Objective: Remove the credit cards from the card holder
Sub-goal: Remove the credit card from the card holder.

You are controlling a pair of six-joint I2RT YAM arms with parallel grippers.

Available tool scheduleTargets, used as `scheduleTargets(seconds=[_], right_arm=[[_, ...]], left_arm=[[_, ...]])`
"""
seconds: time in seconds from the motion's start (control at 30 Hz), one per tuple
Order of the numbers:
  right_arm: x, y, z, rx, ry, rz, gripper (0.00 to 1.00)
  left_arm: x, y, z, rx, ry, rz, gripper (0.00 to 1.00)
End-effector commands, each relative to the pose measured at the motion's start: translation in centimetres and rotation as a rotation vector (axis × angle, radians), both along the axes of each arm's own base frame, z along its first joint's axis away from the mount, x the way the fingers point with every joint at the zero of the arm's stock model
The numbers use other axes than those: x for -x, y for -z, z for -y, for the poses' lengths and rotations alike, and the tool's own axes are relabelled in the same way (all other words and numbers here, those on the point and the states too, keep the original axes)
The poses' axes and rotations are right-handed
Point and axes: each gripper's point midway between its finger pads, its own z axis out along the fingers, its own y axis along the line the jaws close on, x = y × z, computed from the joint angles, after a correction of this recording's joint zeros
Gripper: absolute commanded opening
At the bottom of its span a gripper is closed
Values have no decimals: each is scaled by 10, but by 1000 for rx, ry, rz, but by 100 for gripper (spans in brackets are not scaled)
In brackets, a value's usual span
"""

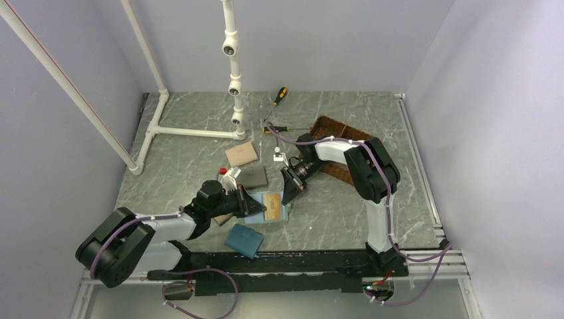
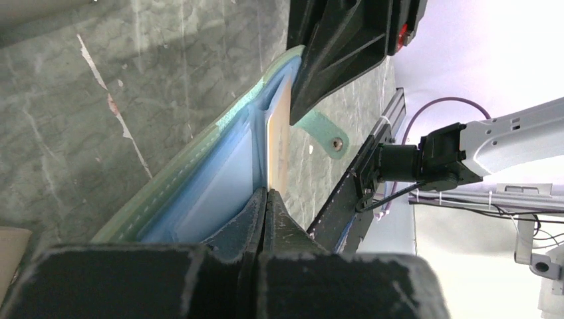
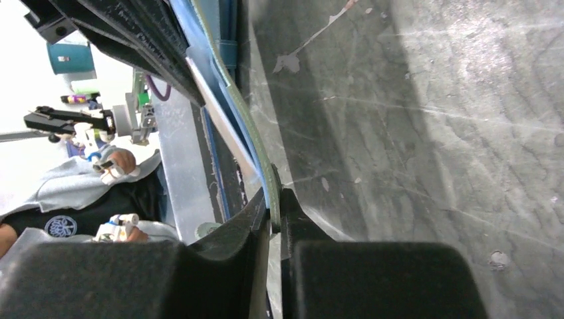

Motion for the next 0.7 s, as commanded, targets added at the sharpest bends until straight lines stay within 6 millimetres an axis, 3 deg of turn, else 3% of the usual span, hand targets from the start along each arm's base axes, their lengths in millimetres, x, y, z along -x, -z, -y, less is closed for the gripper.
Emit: scheduleTargets(seconds=[0.0,0.07,0.67], right_arm=[[-9,-19,-5,-85,-1,18,5],[-11,-20,-4,-90,4,16,0],[-19,-2,4,-18,31,32,0]], left_arm=[[-8,-14,-2,11,-20,64,0],[-8,-12,-5,-1,-29,61,0],[-3,-6,-21,-39,-46,49,0]])
